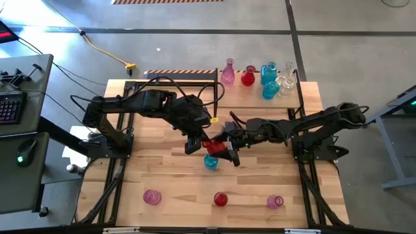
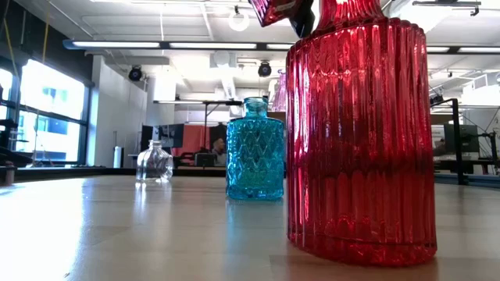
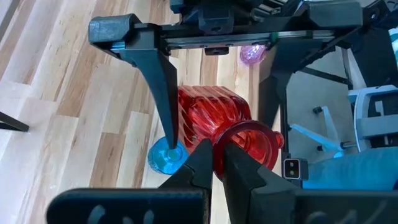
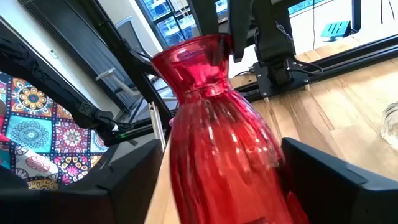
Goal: Sort vases onto shelf
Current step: Put the top red vase on the shelf aligned with the red vase
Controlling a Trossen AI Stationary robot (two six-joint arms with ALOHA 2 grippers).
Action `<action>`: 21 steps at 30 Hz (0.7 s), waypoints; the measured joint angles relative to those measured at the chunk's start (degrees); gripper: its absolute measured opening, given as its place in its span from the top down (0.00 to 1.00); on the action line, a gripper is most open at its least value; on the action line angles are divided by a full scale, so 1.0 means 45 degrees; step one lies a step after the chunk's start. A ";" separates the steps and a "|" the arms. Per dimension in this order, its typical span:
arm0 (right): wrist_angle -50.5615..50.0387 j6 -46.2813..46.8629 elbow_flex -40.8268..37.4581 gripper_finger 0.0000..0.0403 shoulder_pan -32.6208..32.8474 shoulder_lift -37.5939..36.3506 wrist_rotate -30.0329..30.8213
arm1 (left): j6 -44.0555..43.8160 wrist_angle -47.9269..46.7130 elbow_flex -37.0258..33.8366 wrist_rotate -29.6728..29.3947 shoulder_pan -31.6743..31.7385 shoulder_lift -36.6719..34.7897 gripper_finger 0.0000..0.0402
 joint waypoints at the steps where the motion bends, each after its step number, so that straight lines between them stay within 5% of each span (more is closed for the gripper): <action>1: -0.0003 0.0000 0.0000 0.28 -0.0005 0.0000 0.0000 | 0.0000 0.0028 0.0005 0.0005 0.0000 0.0000 0.98; 10: 0.0070 -0.0053 0.0015 0.51 -0.0005 -0.0005 -0.0378 | -0.0024 0.0079 -0.0010 -0.0005 0.0175 0.0000 0.95; 21: -0.0159 -0.0015 -0.0004 0.53 0.0000 -0.0005 -0.0418 | -0.0012 0.0494 -0.0007 -0.0437 0.0314 0.0136 0.93</action>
